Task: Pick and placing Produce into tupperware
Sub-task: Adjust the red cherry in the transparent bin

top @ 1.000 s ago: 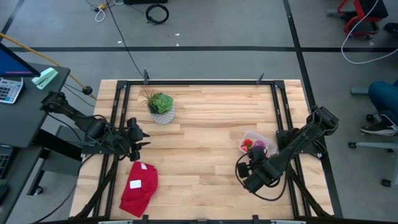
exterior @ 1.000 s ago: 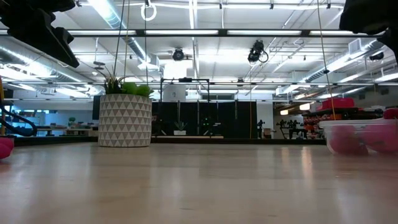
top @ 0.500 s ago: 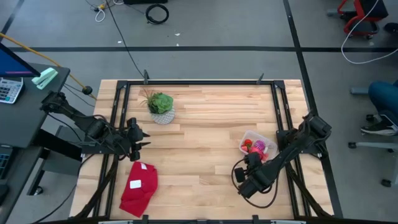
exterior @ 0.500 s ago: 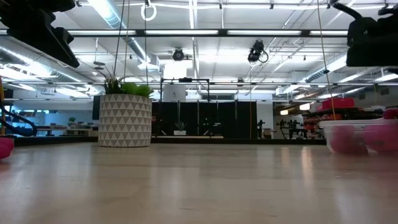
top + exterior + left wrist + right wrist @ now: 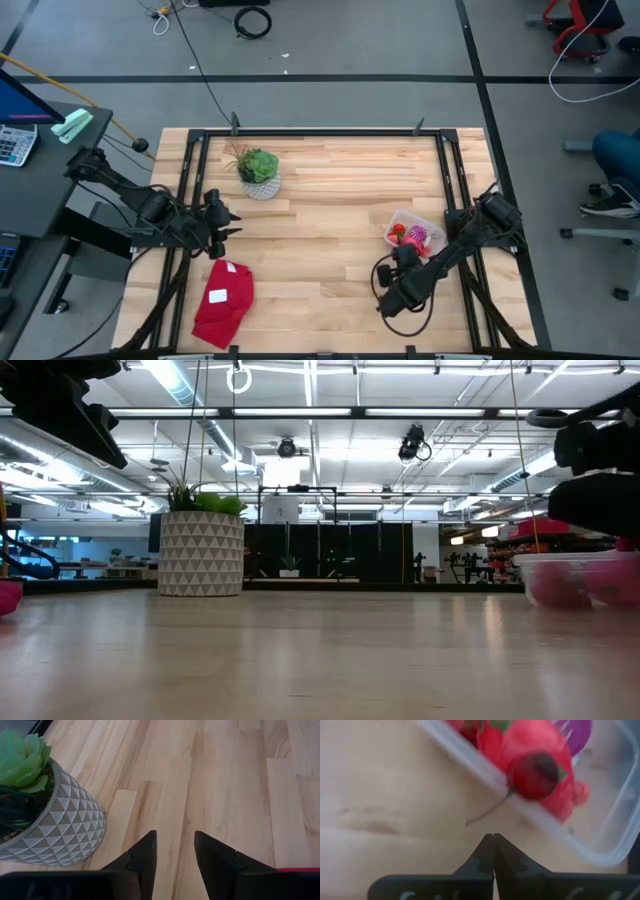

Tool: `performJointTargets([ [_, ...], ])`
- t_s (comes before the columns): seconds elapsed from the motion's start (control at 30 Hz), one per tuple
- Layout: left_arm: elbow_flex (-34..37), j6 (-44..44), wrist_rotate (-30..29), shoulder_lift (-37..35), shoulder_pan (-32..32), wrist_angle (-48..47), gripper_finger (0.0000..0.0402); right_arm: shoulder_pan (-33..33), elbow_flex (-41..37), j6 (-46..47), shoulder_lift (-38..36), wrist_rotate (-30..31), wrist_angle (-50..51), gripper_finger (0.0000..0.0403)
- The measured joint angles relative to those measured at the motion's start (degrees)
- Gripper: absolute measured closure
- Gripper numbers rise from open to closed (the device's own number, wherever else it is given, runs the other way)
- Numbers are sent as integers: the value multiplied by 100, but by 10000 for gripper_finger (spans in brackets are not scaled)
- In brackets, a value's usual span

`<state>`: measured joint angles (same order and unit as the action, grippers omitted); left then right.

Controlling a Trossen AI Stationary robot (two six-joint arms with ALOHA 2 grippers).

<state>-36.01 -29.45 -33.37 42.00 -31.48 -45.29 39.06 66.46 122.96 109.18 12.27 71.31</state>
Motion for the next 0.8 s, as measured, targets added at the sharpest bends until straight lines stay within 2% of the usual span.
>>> performJointTargets([
  [0.2, 0, 4, 0, -2, 0, -1, 256, -237, -39, -50, -64, 653, 224, 401],
  [0.47, 0, 7, -2, -2, 0, 2, 248, -794, -42, -745, -443, 1571, 742, 401],
  [0.8, 0, 9, -1, -2, 0, -1, 260, -1461, -42, -1473, -1098, 1876, 1091, 401],
])
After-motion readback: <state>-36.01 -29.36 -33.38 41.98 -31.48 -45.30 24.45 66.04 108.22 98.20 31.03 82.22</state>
